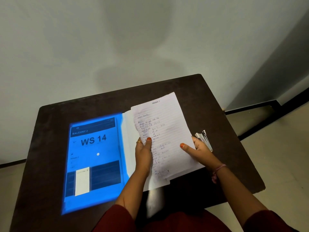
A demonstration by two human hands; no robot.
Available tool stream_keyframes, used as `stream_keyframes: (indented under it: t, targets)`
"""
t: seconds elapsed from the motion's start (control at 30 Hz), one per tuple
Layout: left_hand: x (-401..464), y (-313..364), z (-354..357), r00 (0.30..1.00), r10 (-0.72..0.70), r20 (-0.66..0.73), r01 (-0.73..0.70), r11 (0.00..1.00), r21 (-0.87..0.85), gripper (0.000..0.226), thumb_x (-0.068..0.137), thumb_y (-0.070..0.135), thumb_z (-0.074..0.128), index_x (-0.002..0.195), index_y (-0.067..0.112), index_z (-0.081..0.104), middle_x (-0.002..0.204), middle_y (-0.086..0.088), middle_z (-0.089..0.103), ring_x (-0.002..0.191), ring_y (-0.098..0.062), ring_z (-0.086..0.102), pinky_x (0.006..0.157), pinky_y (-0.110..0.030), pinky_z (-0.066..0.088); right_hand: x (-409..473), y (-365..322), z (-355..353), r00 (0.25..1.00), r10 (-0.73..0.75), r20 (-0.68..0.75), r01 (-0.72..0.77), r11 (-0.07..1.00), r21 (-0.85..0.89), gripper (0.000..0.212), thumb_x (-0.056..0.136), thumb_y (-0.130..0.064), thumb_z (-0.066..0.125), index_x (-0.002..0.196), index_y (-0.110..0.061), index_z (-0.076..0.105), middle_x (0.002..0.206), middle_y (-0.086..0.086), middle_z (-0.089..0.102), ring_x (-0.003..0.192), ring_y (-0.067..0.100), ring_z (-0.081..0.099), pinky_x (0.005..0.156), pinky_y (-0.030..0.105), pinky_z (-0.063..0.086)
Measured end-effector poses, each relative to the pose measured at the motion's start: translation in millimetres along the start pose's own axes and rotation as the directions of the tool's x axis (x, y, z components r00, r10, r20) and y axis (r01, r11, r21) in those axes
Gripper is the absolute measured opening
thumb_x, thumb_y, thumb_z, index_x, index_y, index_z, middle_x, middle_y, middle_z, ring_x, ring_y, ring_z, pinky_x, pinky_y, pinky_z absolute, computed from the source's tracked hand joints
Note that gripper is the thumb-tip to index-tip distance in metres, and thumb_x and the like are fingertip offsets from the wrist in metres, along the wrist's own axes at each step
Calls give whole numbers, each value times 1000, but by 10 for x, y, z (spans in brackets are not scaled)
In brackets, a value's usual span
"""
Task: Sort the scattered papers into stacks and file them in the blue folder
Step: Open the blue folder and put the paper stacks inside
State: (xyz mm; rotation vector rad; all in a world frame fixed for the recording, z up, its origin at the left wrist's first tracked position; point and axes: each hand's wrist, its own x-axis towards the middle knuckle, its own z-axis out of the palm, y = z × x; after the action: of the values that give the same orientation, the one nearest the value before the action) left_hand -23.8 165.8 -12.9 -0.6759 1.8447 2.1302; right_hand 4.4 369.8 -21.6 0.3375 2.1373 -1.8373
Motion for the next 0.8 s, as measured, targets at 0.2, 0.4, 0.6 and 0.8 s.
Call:
stream_keyframes:
  t: [0.2,0.4,0.6,0.8]
  targets:
    - [8,218,-207,990,138,-22,-129,964,234,34,99,25,49,130,15,44,107,4,59,94,-7,58,75,-17,47,-14,35,194,1000,6,-18,-6,1000,20,36,90,-24,62,124,-21,52,124,-6,61,116,12,57,100,33,47]
    - [126,-33,-906,956,196,-220,104,473,875,94,86,46,63,150,3,10,156,-20,11,143,-38,11,115,-51,14,40,289,369,988,108,-111,-131,964,-231,48,93,-22,59,136,-9,41,133,5,52,123,23,50,99,28,38]
    - [-9,-189,-1171,975,-19,-221,216,305,927,112,82,56,62,150,8,-12,158,-17,-12,145,-38,-10,110,-65,10,11,354,419,955,130,-266,-184,965,-187,46,95,-17,55,138,-9,42,134,7,53,125,24,49,101,30,37]
    - [-104,-89,-1090,987,162,-8,-62,425,903,70,93,7,46,151,4,7,158,-17,7,146,-32,10,115,-46,25,-28,287,374,969,117,-218,-124,992,-17,41,93,-9,57,132,-15,48,125,0,57,121,19,52,103,33,42]
